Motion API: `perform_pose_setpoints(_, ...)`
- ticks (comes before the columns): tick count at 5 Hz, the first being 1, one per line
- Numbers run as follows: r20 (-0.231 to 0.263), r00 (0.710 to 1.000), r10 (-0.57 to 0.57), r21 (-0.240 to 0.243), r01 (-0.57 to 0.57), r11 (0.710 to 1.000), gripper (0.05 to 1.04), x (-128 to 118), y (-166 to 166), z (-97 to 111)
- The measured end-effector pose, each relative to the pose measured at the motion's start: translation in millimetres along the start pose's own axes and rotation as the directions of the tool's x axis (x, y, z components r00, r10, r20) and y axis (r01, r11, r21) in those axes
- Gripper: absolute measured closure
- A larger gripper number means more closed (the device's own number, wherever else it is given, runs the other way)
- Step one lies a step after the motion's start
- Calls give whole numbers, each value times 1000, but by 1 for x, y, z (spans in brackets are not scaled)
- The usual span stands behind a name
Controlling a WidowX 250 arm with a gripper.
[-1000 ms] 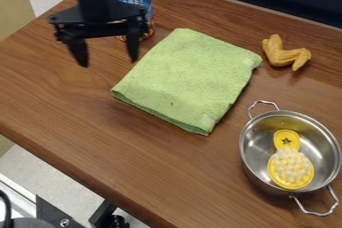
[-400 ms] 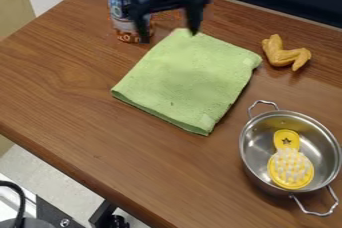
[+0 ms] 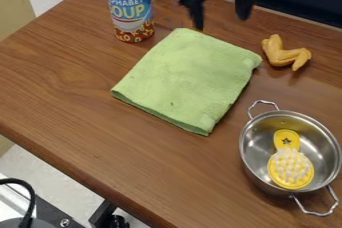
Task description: Move the chicken wing from top of the table to the bottom of the table
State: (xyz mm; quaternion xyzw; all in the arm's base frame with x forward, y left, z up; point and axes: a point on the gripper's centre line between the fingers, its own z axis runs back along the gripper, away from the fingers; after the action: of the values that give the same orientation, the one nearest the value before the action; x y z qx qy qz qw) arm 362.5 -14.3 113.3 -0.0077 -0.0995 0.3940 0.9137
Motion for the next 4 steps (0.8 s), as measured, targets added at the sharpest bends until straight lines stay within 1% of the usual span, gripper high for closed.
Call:
perform_pose_setpoints(1, -6, 1000, 7, -12, -7, 1000, 86, 4, -17, -11)
perform_pose_setpoints(2, -4, 999, 45, -28, -45, 999, 86, 9, -36, -21)
perform_pose_setpoints(3, 3, 997, 76, -22, -76, 997, 86, 14, -49, -31)
perform_pose_setpoints(4, 5, 995, 102, -5, -102, 995, 86, 13, -58, -41)
